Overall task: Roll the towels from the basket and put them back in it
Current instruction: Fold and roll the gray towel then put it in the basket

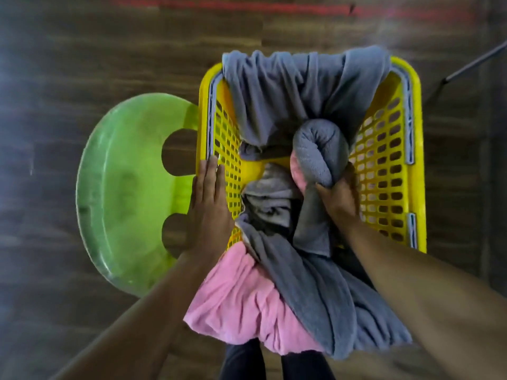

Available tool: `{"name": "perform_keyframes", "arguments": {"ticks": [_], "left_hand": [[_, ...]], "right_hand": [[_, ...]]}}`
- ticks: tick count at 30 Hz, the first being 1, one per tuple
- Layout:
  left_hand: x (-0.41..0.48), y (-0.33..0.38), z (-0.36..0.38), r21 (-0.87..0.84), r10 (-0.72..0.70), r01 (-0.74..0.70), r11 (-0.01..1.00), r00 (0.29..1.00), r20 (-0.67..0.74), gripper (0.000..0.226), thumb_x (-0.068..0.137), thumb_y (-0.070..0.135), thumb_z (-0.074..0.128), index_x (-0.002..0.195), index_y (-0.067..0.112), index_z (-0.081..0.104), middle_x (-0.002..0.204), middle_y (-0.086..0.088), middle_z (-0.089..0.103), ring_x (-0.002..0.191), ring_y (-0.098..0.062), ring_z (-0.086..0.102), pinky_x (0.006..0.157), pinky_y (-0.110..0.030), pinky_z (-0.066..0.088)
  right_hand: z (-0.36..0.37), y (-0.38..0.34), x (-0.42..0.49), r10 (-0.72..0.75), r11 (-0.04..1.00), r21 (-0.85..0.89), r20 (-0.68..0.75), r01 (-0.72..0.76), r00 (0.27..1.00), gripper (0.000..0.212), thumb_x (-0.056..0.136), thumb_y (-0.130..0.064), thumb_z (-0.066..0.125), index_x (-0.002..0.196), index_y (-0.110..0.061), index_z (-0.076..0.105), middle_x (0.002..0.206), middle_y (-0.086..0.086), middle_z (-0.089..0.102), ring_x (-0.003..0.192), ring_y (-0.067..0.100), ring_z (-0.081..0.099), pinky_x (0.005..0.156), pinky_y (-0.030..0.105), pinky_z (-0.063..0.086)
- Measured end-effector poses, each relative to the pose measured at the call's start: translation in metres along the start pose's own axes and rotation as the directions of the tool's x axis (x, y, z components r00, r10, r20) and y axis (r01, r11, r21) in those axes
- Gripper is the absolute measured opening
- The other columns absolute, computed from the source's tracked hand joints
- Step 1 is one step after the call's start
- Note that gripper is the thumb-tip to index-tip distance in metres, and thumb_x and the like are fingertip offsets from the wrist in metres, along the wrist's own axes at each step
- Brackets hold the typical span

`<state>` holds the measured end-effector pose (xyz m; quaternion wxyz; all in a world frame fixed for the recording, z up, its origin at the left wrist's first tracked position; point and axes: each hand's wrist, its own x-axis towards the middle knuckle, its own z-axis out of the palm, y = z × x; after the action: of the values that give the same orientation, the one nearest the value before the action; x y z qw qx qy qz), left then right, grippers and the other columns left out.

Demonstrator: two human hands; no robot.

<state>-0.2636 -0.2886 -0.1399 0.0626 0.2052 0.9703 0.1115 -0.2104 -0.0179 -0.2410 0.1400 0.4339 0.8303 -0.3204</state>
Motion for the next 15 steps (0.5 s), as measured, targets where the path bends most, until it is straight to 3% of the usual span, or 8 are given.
{"name": "perform_keyframes", "arguments": {"ticks": [4,8,11,15], "left_hand": [[-0.001,0.0,0.002,-0.012,-0.004,0.004,1.0,1.0,-0.017,0.076,0.075,0.001,0.039,0.15,0.001,0.028,0.162,-0.015,0.009,0.151,-0.028,0.003,0.12,-0.045,0.019],[-0.001,0.0,0.002,-0.009,-0.012,0.011,1.0,0.999,-0.039,0.08,0.072,-0.008,0.052,0.149,0.003,0.032,0.162,-0.013,0.008,0.151,-0.027,-0.001,0.117,-0.045,0.025],[-0.002,0.0,0.002,-0.006,-0.005,0.005,1.0,0.999,-0.036,0.074,0.073,-0.008,0.052,0.145,0.004,0.039,0.162,-0.014,0.01,0.151,-0.027,0.001,0.12,-0.044,0.02],[-0.006,0.005,-0.013,0.013,-0.013,0.012,1.0,0.999,0.031,0.062,0.076,0.003,0.051,0.138,0.009,0.049,0.161,-0.015,0.014,0.15,-0.029,0.005,0.121,-0.05,0.011]], "right_hand": [[0.003,-0.01,-0.001,0.059,0.997,-0.051,-0.087,-0.063,0.994,0.099,0.078,-0.046,0.07,0.15,-0.004,0.014,0.143,0.023,0.035,0.13,0.044,0.037,0.107,0.052,0.036],[0.007,-0.014,0.002,0.087,0.987,-0.131,-0.069,-0.095,0.994,0.103,0.081,-0.048,0.068,0.152,-0.005,0.006,0.15,0.024,0.026,0.137,0.044,0.029,0.113,0.052,0.027],[0.002,-0.014,-0.002,0.099,0.985,-0.138,-0.035,-0.103,0.994,0.108,0.08,-0.053,0.068,0.152,-0.005,0.005,0.152,0.023,0.021,0.141,0.042,0.02,0.115,0.052,0.02],[-0.031,-0.025,-0.022,0.125,0.989,-0.088,0.042,-0.121,0.991,0.104,0.077,-0.056,0.07,0.151,-0.008,0.014,0.151,0.02,0.023,0.14,0.04,0.023,0.113,0.052,0.026]]}}
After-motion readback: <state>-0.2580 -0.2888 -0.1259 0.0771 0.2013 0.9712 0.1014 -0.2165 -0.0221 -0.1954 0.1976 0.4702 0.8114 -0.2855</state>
